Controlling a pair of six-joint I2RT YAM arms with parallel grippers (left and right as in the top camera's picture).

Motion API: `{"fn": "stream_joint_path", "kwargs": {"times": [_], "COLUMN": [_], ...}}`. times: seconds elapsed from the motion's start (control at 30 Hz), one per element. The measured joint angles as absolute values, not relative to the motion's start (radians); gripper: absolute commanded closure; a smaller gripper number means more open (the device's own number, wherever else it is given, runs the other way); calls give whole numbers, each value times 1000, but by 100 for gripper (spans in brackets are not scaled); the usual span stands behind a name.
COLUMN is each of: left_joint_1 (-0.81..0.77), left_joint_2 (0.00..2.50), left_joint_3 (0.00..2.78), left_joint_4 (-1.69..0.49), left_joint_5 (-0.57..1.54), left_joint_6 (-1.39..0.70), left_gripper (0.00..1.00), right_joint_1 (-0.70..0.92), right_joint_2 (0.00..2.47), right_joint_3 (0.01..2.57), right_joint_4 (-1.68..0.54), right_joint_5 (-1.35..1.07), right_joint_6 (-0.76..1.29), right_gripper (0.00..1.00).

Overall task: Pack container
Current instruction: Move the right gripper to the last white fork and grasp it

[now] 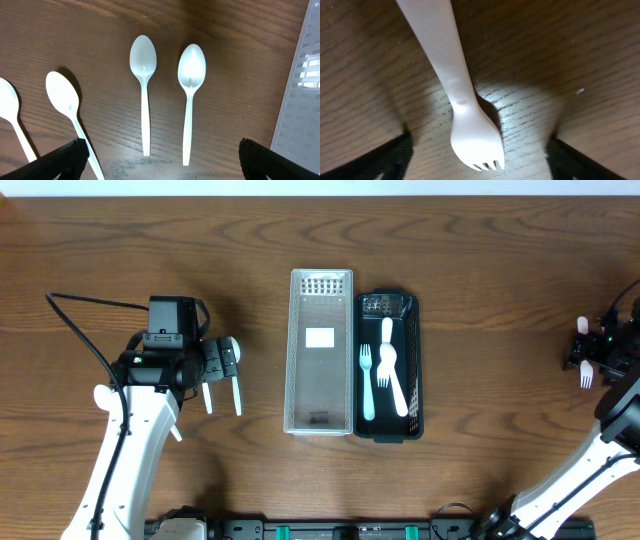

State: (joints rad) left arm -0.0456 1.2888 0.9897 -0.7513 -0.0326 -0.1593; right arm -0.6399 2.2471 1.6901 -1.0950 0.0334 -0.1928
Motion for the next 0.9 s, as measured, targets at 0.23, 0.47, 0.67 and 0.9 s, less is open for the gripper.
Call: {"fn": "stream_joint_path", "kwargs": {"times": [0.23, 0.47, 0.67, 0.9], "left_joint_1": [-46, -46, -46, -46], "left_joint_2": [1289, 1289, 1289, 1289], "left_joint_3": [990, 990, 990, 990], "left_joint_4": [-751, -751, -751, -751], "left_joint_5": [-33, -33, -33, -33], "left_joint_6": [-159, -159, -159, -159], "left_gripper": [2, 2, 2, 2], "right_joint_1": [-639, -628, -603, -580], "right_joint_2": [2247, 2247, 2247, 2247], "right_joint_3": [1690, 1690, 1690, 1691], "right_joint_4": [-1095, -1095, -1090, -1097], "right_joint_5": [32, 34, 34, 37], "right_joint_6": [-194, -192, -195, -192], "right_gripper": [48, 62, 76, 99]}}
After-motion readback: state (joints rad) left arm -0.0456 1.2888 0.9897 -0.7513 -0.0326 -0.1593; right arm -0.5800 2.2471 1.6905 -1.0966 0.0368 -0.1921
